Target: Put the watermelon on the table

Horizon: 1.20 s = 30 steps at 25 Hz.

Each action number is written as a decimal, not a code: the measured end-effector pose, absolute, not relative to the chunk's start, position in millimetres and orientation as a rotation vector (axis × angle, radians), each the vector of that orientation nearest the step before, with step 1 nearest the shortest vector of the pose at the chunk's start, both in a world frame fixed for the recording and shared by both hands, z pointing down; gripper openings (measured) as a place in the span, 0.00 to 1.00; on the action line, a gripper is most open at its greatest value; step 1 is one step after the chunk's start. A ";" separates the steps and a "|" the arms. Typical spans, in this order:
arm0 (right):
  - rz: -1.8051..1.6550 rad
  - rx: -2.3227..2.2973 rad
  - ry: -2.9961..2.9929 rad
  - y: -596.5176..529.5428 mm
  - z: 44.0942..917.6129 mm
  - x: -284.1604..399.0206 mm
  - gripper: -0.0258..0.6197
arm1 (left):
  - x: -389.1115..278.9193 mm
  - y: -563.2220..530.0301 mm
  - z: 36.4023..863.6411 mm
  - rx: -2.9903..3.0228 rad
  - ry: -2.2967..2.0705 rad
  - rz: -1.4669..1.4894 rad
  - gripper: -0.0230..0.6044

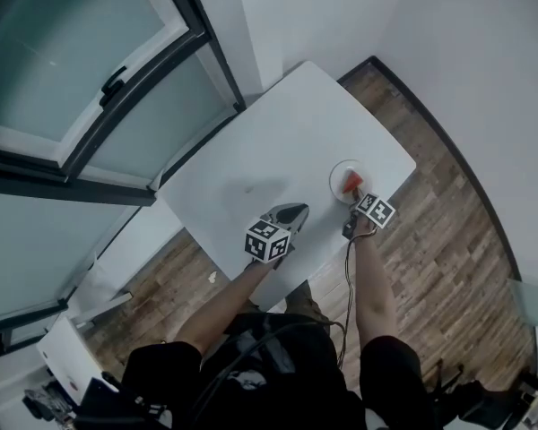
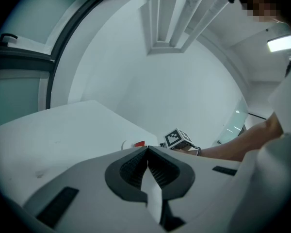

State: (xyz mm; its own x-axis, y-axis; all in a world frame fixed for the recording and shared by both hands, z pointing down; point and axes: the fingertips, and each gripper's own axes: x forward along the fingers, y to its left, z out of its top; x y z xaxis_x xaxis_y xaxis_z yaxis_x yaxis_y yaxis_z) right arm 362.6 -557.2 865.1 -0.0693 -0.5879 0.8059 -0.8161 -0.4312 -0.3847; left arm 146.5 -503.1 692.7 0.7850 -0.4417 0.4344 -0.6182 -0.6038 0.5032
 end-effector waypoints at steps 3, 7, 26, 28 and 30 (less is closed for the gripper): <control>1.243 1.925 -1.583 -540.8 843.6 362.5 0.35 | 147.6 -491.2 688.8 2.328 -0.732 0.346 0.05; 1.054 1.845 -1.801 -501.5 805.0 326.0 0.35 | 143.3 -466.6 684.1 2.397 -0.684 0.465 0.05; 0.546 1.851 -2.162 -359.7 603.4 207.9 0.06 | 151.9 -380.7 595.2 2.920 -0.615 0.610 0.05; 0.565 1.827 -2.185 -356.4 604.0 200.8 0.06 | 147.4 -376.7 596.7 2.959 -0.618 0.662 0.05; 0.582 1.806 -2.202 -354.8 604.6 196.5 0.06 | 144.0 -371.7 599.7 2.970 -0.603 0.699 0.05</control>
